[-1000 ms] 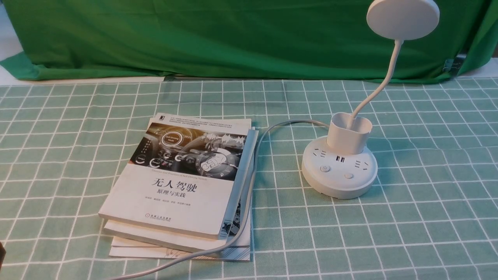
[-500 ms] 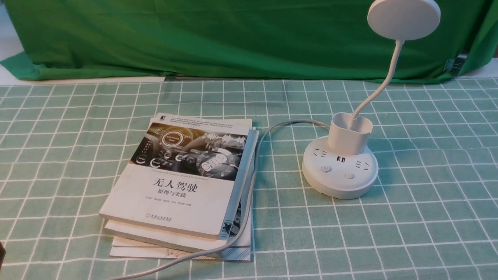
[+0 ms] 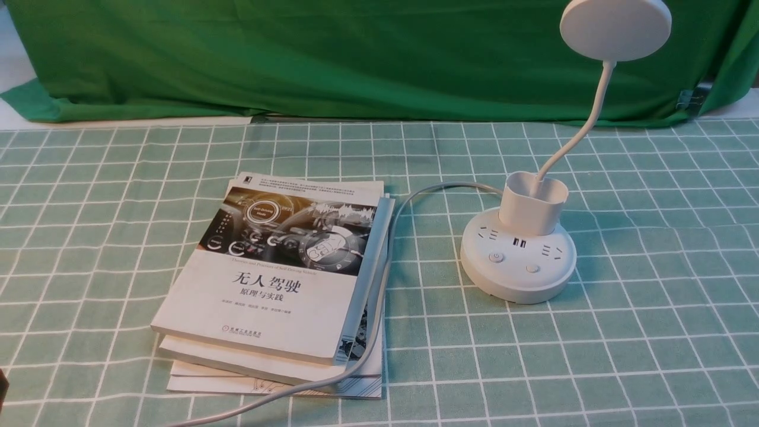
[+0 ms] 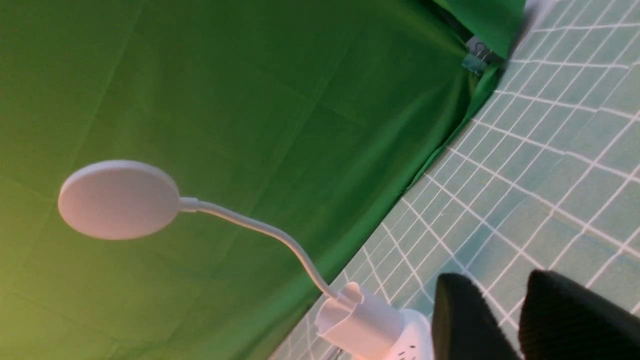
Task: Turn on the table lamp.
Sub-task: 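Press the button on the base of the white desk lamp with the right gripper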
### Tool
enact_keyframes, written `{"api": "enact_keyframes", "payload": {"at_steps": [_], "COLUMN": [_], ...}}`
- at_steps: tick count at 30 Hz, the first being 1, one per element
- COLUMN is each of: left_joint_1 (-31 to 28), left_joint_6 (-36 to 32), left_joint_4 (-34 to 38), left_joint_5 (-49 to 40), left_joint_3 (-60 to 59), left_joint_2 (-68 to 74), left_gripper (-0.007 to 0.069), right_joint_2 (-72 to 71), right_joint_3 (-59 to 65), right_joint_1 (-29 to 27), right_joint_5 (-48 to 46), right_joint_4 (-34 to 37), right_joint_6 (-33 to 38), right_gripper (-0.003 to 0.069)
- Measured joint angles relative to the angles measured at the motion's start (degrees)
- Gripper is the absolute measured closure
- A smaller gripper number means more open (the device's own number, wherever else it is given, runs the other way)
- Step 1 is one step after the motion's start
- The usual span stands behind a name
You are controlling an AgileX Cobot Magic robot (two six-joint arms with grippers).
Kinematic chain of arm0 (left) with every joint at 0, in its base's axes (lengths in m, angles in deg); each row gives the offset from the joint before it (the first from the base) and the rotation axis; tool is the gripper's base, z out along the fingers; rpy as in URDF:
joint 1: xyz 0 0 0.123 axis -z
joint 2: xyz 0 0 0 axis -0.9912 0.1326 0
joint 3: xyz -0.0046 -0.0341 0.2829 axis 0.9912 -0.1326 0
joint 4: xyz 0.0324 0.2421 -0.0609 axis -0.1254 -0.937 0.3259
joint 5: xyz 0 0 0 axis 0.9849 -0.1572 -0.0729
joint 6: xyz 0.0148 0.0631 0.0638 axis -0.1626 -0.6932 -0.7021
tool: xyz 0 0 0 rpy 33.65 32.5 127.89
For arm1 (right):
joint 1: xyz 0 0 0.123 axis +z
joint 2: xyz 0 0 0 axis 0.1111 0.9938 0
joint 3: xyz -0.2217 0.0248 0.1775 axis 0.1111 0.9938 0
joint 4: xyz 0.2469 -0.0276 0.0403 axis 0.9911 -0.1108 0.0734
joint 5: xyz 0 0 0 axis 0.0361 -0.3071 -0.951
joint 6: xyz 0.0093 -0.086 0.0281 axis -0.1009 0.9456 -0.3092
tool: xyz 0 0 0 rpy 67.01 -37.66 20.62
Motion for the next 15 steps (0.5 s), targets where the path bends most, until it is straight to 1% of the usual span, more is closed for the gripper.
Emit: {"api": "enact_keyframes", "payload": {"at_steps": [4, 7, 9, 10, 12, 15], "left_joint_1": [0.00, 0.00, 0.00, 0.00, 0.00, 0.00], "left_joint_6": [0.00, 0.00, 0.00, 0.00, 0.00, 0.00], "left_joint_4": [0.00, 0.00, 0.00, 0.00, 0.00, 0.00], "left_joint_5": [0.00, 0.00, 0.00, 0.00, 0.00, 0.00], "left_joint_3": [0.00, 0.00, 0.00, 0.00, 0.00, 0.00], "left_joint_2": [0.00, 0.00, 0.00, 0.00, 0.00, 0.00], "left_gripper": [0.0603, 0.0603, 0.0603, 0.0603, 0.0603, 0.0603], "right_joint_2": [0.00, 0.00, 0.00, 0.00, 0.21, 2.55], "right_joint_3": [0.00, 0.00, 0.00, 0.00, -0.24, -4.32], "right_joint_1": [0.00, 0.00, 0.00, 0.00, 0.00, 0.00], "right_joint_5": [0.00, 0.00, 0.00, 0.00, -0.83, -3.70], "right_joint_4": [0.00, 0.00, 0.00, 0.00, 0.00, 0.06], "right_joint_6": [0.60, 4.04, 8.08, 8.36, 11.90, 18.16], "right_gripper": [0.0418, 0.0418, 0.0418, 0.0418, 0.0423, 0.0464]}}
